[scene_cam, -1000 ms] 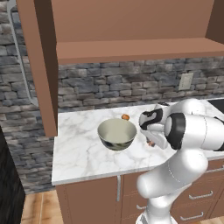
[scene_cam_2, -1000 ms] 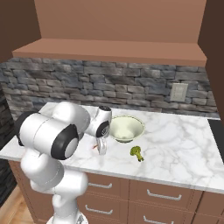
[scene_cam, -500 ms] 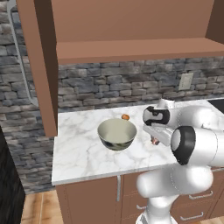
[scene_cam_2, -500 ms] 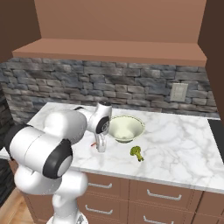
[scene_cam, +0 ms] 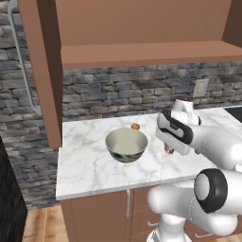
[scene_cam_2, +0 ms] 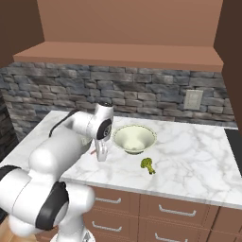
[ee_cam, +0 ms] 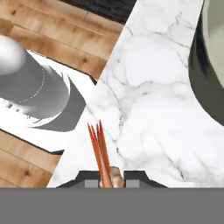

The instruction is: Pick both bowls and place them on the counter. Then place the shrimp in one bowl and place the broccoli in the other bowl.

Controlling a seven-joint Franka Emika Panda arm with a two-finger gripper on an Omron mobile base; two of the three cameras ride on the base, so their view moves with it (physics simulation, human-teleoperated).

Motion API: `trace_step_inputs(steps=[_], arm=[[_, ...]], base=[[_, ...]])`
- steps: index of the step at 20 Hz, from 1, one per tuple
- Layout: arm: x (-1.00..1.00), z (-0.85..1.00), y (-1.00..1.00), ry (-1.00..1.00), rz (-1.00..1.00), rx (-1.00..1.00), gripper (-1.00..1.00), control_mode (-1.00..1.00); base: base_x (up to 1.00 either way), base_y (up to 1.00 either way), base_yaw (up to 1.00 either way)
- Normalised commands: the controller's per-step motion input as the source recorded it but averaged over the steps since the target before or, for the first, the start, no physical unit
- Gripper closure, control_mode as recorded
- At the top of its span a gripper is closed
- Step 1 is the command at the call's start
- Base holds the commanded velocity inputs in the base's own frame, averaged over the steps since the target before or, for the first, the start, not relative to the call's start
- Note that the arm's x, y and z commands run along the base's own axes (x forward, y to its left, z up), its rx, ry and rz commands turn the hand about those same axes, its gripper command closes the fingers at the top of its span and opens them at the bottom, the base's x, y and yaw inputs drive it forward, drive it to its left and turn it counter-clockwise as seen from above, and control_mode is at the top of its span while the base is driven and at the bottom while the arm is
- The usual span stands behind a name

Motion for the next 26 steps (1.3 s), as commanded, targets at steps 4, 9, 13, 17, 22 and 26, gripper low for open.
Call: trace_step_inputs(steps=[4,9,13,17,22,26], arm=[[-0.1,0.73,0.31,0.0,0.0,0.0,1.0,-1.0],[0.0,0.68,0.31,0.0,0.0,0.0,1.0,-1.0],[0.0,0.47,0.36,0.0,0.0,0.0,1.0,-1.0],[0.08,0.06,0.46,0.03,0.0,0.0,1.0,-1.0],[0.25,-0.05,0.57,0.07,0.0,0.0,1.0,-1.0],[0.28,-0.1,0.57,0.08,0.0,0.0,1.0,-1.0]], base=[[0.0,0.0,0.0],[0.0,0.0,0.0],[0.0,0.0,0.0],[0.0,0.0,0.0],[0.0,0.0,0.0],[0.0,0.0,0.0]])
